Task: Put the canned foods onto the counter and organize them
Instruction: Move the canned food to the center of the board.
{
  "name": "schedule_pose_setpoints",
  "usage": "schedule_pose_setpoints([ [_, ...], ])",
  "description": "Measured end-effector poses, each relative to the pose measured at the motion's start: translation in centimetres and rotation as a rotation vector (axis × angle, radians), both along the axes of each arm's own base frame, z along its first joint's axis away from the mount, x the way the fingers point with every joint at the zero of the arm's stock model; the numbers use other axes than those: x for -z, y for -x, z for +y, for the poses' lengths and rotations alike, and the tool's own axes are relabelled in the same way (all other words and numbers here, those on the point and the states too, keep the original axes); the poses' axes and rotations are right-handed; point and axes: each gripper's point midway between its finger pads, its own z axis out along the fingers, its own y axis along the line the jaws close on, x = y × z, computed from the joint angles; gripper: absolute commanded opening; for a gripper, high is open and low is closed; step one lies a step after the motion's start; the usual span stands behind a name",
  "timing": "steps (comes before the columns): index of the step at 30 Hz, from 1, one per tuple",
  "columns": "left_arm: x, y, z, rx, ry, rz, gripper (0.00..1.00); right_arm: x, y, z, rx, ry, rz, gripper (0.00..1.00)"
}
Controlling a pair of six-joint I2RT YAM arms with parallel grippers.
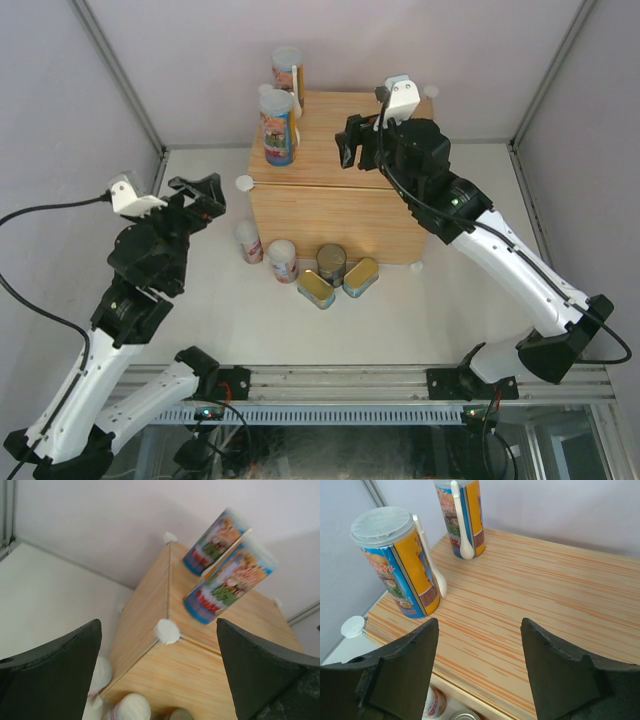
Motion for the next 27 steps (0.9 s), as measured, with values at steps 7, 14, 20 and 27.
schedule_pose_setpoints([
  [7, 5.9, 0.1, 0.6, -0.065, 0.103, 0.147, 1.0, 0.0, 1.0, 0.6, -0.012, 0.016, -0.002, 0.67],
  [14, 10.6, 0.0, 0.8, -0.146, 0.286, 0.298, 1.0, 0.1, 1.4, 0.6, -0.013, 0.025, -0.002, 0.67],
  [20, 14.3, 0.0, 2.3, -0.309, 0.462, 0.447, 1.0, 0.3, 1.6, 0.4, -0.012, 0.029, 0.001, 0.67],
  [27, 15.4, -1.6, 2.9, -0.42, 0.644, 0.535, 1.0, 0.7, 1.6, 0.4, -0.013, 0.033, 0.006, 0.67],
])
